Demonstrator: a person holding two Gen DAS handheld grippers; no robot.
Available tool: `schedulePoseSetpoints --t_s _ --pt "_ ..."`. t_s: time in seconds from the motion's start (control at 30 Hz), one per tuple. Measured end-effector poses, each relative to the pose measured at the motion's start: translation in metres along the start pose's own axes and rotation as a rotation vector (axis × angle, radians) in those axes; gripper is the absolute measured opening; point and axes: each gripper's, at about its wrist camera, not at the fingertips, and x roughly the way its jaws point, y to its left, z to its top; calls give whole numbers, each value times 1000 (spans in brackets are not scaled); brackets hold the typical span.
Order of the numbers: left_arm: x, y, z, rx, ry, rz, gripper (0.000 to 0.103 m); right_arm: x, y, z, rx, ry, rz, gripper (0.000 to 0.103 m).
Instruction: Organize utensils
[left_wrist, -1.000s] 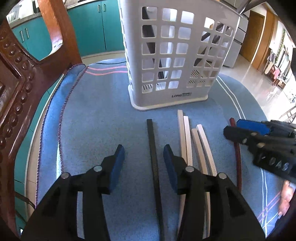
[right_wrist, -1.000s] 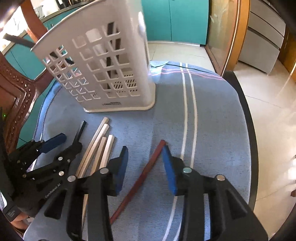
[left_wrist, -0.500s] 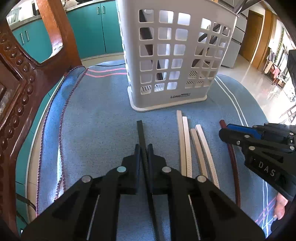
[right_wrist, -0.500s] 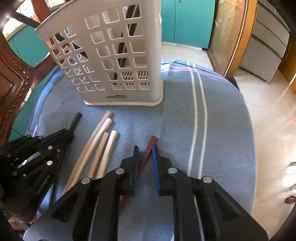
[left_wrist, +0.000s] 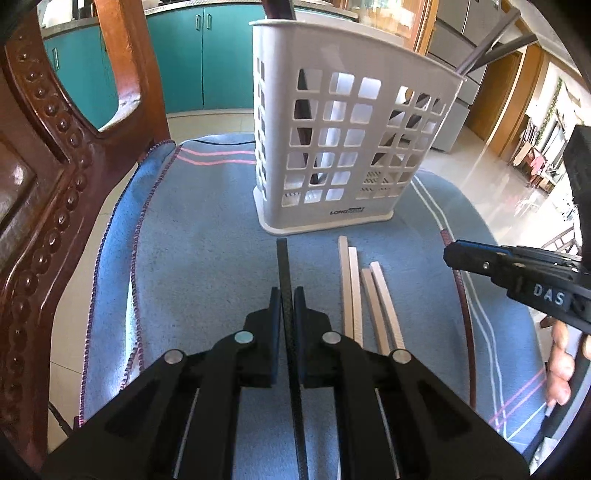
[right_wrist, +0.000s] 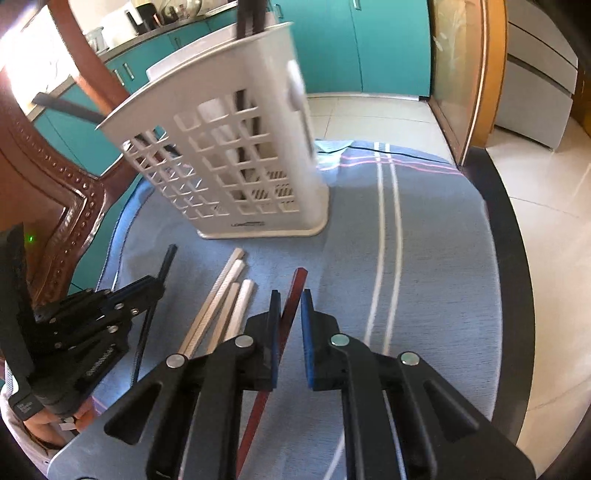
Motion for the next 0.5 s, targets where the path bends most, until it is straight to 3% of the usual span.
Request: schedulePoseSetpoints --t_s 0.2,0.5 --pt "8 12 -1 -34 34 -19 8 8 4 -2 -25 17 -27 11" --pt "25 7 -1 -7 61 22 12 24 12 -10 -48 49 -68 15"
